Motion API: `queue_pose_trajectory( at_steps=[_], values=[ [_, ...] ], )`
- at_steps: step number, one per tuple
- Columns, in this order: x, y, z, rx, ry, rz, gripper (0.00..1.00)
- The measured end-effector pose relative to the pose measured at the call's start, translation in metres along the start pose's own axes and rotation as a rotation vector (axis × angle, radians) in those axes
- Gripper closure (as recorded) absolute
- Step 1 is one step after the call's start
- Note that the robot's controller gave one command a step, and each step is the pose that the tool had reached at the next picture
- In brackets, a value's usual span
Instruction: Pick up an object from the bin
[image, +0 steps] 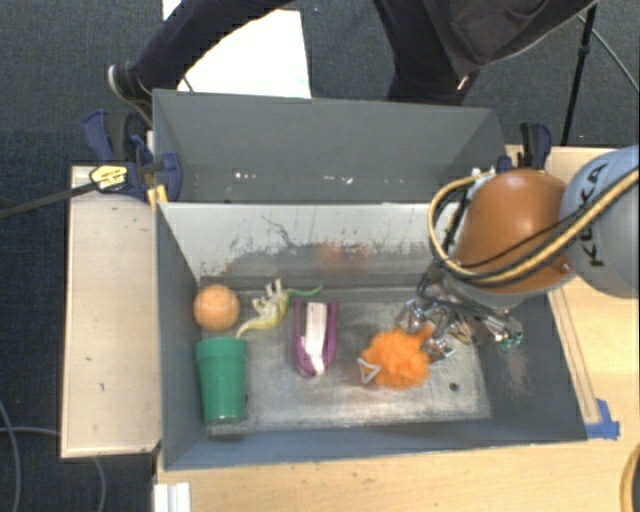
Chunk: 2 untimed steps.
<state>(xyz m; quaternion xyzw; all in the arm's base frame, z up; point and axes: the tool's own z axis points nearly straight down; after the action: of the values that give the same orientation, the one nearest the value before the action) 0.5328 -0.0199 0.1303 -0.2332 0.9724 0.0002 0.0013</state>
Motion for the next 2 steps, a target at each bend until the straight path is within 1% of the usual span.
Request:
queue_pose_trajectory(
  at_steps=[2],
  values=[
    [0.0000, 0.0000, 0.0000, 0.000, 0.000, 0.001, 1.00]
  ],
)
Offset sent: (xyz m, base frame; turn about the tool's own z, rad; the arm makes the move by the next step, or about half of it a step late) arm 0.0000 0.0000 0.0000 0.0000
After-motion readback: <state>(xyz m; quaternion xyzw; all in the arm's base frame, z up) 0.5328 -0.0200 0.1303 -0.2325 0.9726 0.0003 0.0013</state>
